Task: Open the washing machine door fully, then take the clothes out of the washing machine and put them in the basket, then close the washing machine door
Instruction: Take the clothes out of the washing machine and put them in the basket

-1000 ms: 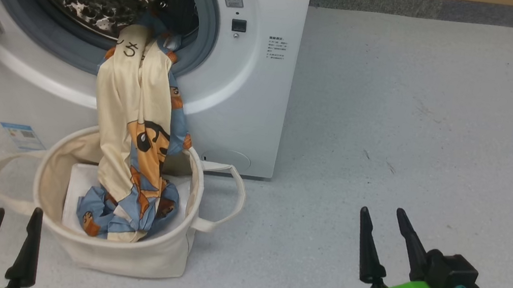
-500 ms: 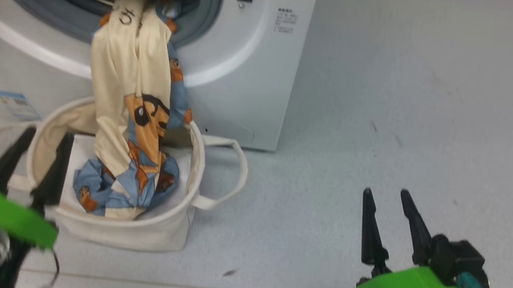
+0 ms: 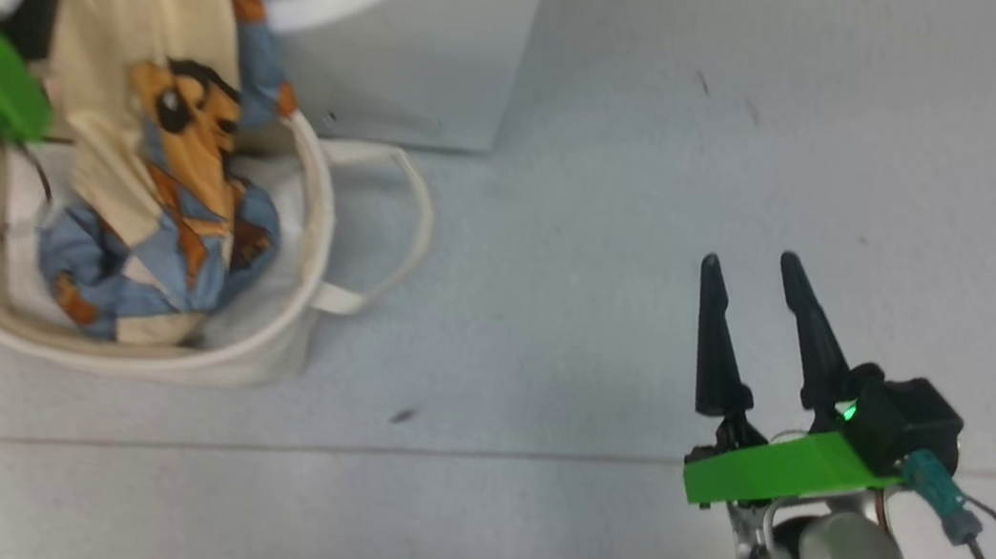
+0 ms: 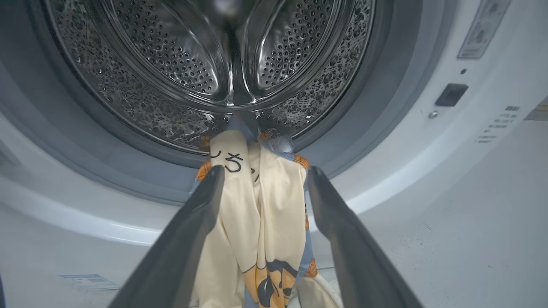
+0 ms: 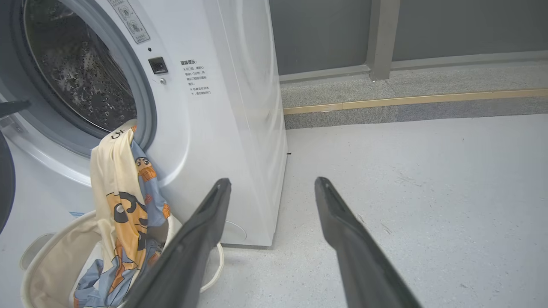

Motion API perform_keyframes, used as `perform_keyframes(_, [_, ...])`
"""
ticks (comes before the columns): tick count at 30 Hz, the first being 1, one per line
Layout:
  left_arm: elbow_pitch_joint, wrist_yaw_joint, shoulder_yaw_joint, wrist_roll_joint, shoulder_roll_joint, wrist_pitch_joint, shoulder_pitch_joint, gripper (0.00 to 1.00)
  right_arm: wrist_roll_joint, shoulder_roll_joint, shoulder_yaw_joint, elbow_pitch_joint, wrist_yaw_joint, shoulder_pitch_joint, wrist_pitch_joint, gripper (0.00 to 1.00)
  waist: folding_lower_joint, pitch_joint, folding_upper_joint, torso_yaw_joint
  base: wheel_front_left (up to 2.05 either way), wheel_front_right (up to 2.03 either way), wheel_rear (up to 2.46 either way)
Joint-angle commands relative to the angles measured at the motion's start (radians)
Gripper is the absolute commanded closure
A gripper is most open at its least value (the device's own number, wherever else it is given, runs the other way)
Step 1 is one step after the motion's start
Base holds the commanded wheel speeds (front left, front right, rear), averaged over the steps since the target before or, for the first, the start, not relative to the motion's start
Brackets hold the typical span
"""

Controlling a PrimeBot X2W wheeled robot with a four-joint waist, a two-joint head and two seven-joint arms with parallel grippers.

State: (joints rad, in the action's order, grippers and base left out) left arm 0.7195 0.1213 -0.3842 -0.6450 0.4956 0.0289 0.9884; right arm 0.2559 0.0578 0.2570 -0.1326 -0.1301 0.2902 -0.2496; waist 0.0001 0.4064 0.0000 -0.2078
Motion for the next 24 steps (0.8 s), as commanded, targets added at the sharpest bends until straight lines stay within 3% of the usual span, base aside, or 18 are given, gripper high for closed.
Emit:
perform_keyframes(1, [0.008, 0.006, 0.028, -0.004, 0.037, -0.001, 0.079, 0.0, 0.005, -0.007, 0.016, 0.04, -0.001, 0.014, -0.012, 0.0, -0.0001, 0.083, 0.0, -0.057, 0.0, 0.0, 0.0])
perform_keyframes(11, [0.369, 0.009, -0.07, 0.019, 0.003, -0.133, 0.515, 0.0, 0.003, -0.007, 0.013, 0.097, -0.001, 0.048, -0.012, 0.0, -0.0001, 0.289, 0.0, -0.115, 0.0, 0.0, 0.0])
perform_keyframes(24, [0.547, -0.018, -0.119, 0.051, -0.016, -0.273, 0.697, 0.0, 0.013, -0.008, 0.01, 0.114, -0.001, 0.054, -0.012, 0.0, -0.0001, 0.361, 0.0, -0.124, 0.0, 0.0, 0.0])
